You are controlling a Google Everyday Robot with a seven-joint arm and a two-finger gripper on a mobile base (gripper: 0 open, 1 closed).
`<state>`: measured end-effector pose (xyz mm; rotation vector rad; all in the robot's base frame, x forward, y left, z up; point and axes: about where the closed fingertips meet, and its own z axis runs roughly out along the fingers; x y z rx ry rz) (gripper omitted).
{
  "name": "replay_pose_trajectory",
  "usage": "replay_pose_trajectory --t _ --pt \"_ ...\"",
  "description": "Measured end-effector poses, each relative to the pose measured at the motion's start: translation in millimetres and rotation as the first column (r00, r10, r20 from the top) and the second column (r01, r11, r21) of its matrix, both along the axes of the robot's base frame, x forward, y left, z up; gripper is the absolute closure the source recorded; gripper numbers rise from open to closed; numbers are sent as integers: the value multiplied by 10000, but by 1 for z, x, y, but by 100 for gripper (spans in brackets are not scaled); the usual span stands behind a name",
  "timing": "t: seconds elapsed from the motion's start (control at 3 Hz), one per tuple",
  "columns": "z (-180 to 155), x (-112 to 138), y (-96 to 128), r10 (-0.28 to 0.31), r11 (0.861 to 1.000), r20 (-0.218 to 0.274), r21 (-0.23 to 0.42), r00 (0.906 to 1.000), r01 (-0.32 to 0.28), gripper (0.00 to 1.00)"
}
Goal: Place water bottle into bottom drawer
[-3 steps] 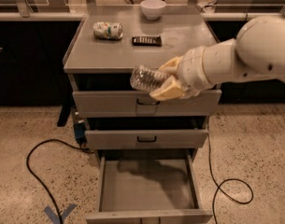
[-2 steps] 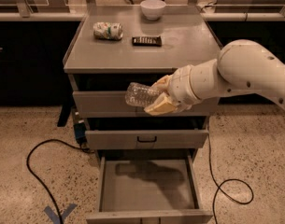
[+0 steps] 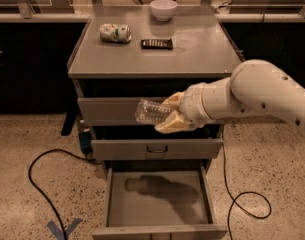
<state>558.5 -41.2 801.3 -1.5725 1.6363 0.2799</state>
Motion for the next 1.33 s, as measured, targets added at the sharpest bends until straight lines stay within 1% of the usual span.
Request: replay_pose_trajectory --t 0.33,0.67,1.0,1.33 --pt "-83 -22 -15 -790 9965 -918 214 9926 813 100" --pt "-164 -47 -26 -1369 9897 -1840 162 9733 1423 100" --pt "-209 -57 -32 -1582 9858 -2330 176 9595 1668 100" --pt "-209 -57 -32 -1582 9858 -2330 176 9595 1668 100"
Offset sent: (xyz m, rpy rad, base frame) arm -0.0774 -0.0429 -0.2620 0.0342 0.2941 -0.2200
